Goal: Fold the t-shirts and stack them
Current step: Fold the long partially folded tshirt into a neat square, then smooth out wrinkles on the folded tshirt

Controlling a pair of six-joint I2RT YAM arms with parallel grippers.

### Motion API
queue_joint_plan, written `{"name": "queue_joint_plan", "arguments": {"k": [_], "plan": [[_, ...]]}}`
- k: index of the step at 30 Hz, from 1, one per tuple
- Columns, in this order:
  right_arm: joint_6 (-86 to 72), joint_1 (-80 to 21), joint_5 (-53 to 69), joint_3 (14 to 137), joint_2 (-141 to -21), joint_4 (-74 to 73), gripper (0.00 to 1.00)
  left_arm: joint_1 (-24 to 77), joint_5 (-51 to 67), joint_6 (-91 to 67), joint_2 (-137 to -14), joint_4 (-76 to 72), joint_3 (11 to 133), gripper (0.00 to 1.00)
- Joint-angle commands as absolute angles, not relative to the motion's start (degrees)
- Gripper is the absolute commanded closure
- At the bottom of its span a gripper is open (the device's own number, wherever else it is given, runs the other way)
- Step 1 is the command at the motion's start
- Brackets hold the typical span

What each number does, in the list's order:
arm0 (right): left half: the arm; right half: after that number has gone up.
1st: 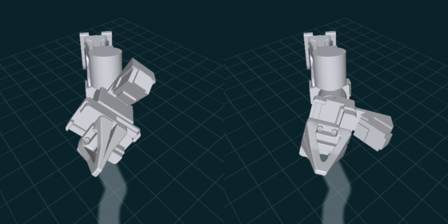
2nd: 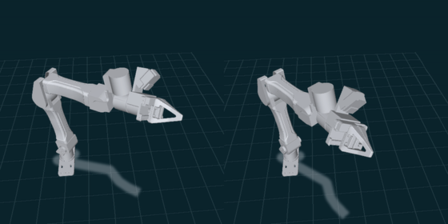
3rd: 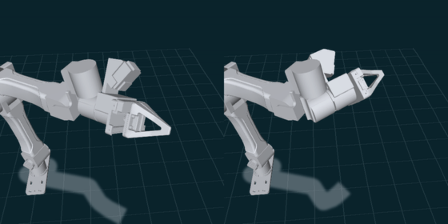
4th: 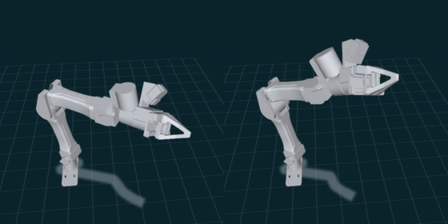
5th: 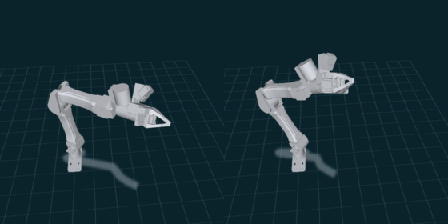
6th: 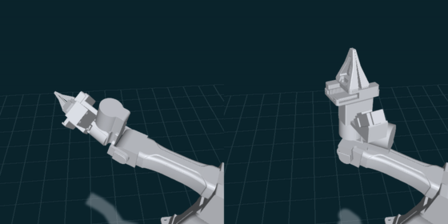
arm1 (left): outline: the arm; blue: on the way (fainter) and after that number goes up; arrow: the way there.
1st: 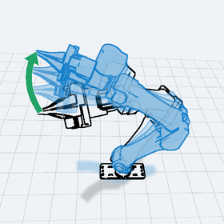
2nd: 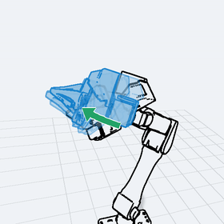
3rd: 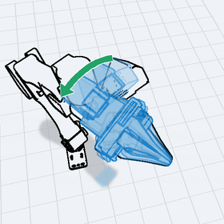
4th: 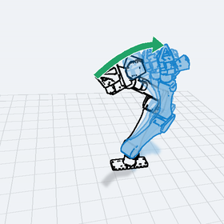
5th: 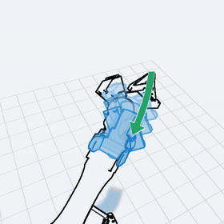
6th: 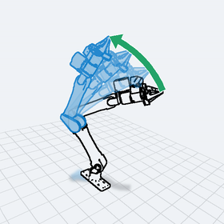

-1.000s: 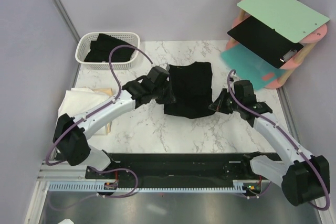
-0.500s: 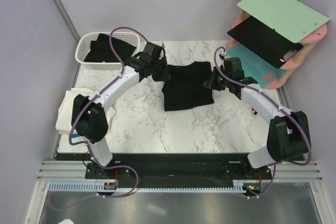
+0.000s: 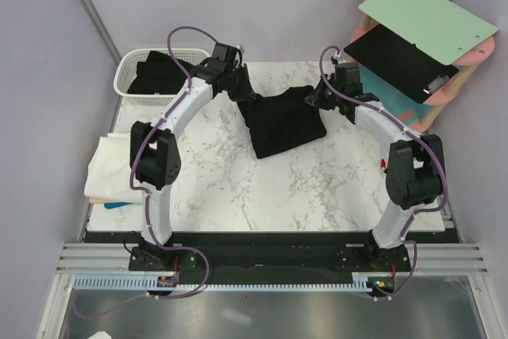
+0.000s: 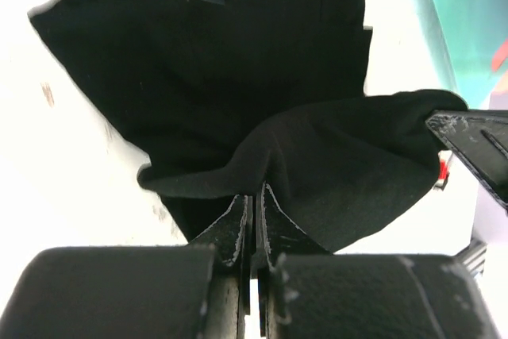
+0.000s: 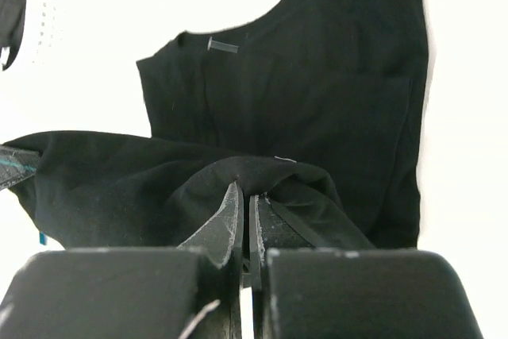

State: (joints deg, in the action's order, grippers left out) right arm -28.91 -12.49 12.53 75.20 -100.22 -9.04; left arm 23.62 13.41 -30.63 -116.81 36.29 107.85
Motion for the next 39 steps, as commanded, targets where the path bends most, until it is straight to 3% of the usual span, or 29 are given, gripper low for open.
{"name": "queue_joint_plan", "arguments": {"k": [1,7,8,9,10,11,14,16,17,21,27,36,39], "plan": [[-29.8,-11.9,11.3,82.2,-106.5,-2.5,0.98,20.6,18.3,-28.3,-123.6,36.2,116.2,0.98],[-31.0,-11.7,11.2,95.9,-121.6,-0.4,0.96,17.3,21.7,-29.5,-134.0,36.3,126.0,0.97],[-31.3,-11.7,11.2,99.4,-125.1,1.4,0.91,17.1,22.1,-29.8,-135.1,36.5,127.0,0.85],[-31.5,-11.7,10.6,101.4,-126.9,1.5,0.76,16.4,22.1,-30.1,-135.9,36.5,128.1,0.69],[-31.4,-11.6,10.5,103.3,-128.5,1.7,0.67,16.3,21.4,-30.3,-136.2,36.5,128.4,0.51],[-31.4,-11.6,9.8,105.5,-130.2,2.2,0.47,16.3,20.5,-30.2,-136.3,36.5,128.3,0.32],[-31.5,-11.7,7.3,102.0,-127.9,8.5,0.02,16.6,19.2,-29.1,-133.5,36.4,124.7,0.24],[-30.2,-12.0,5.8,100.6,-125.8,9.3,0.02,17.4,15.4,-28.4,-130.4,35.9,121.1,0.20],[-29.5,-12.0,5.5,99.1,-123.3,9.0,0.02,17.8,14.1,-28.3,-128.7,35.0,116.4,0.00],[-28.3,-12.0,4.1,90.3,-115.2,9.9,0.02,19.9,9.2,-28.3,-119.3,30.3,105.4,0.00],[-28.0,-12.0,3.3,75.7,-102.5,9.4,0.02,24.0,11.9,-32.1,-115.0,22.2,91.3,0.02],[-28.7,-12.0,5.6,63.4,-91.1,7.7,0.02,29.0,14.5,-38.6,-118.5,12.6,83.6,0.14],[-28.7,-12.0,5.8,60.8,-89.4,7.5,0.02,29.4,14.5,-39.0,-119.4,11.9,83.1,0.25]]}}
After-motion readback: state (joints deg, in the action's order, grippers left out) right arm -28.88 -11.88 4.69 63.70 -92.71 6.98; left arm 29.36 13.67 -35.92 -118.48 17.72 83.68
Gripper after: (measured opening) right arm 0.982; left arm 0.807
